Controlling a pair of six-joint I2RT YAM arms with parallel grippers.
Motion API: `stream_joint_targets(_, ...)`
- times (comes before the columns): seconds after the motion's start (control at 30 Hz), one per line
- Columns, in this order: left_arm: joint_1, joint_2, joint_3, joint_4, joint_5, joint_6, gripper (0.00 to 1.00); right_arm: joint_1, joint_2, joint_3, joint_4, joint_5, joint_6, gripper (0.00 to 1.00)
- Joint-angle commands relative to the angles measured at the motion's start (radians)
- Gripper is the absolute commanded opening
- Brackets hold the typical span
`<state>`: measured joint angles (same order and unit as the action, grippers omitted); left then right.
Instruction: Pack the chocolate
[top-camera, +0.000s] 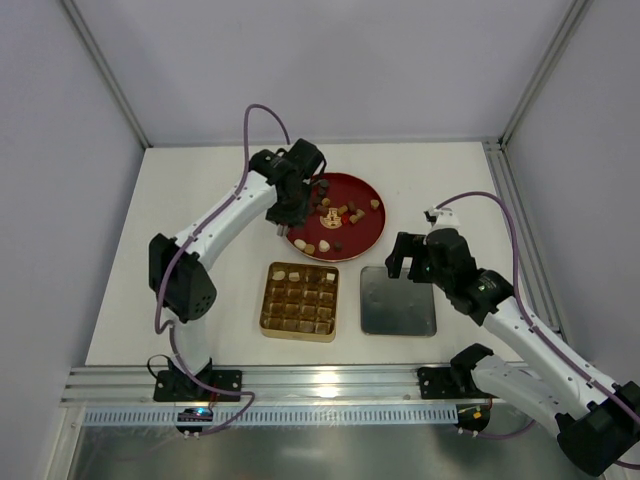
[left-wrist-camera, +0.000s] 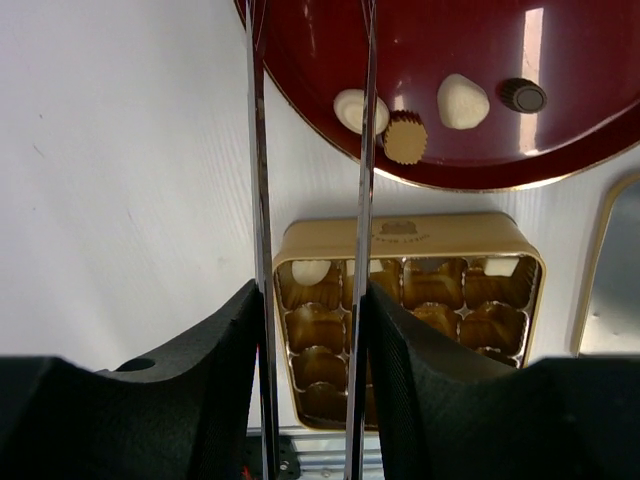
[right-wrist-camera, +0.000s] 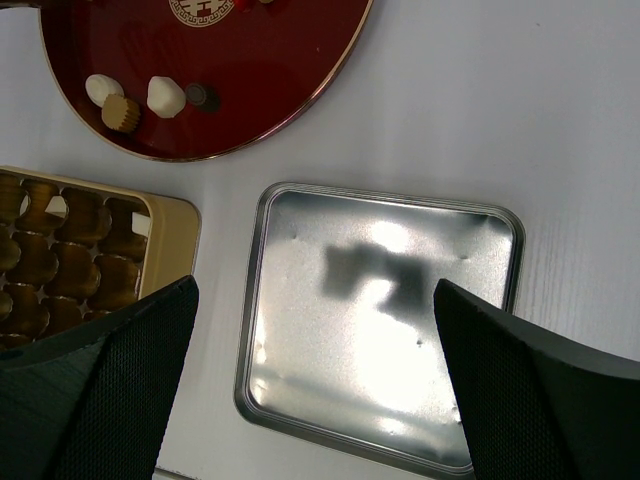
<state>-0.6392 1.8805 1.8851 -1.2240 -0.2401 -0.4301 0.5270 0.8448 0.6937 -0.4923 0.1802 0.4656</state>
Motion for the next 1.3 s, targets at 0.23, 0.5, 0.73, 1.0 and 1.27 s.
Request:
stream_joint_targets(0.23,0.041,0.078,0.103,0.020,-0.056,0.060,0.45,-0.002,0.000,0.029,0.034,-0.001,-0.019,1.00)
stream_joint_targets(0.5,0.046,0.108,0.098,0.032,-0.039,0.077,0.44,-0.004,0.002,0.027,0.032,0.002,-0.021,1.00)
stream_joint_targets(0.73,0.049,0.123,0.083,0.049,-0.030,0.079,0.44,-0.002,0.002,0.024,0.031,0.005,-0.024,1.00)
stream_joint_targets(1.0,0.056,0.131,0.059,0.057,-0.019,0.076,0.43,-0.007,0.002,0.023,0.029,0.010,-0.024,1.00)
stream_joint_targets(1.27,0.058,0.132,0.045,0.064,-0.005,0.076,0.43,-0.007,0.005,0.024,0.029,0.008,-0.024,1.00)
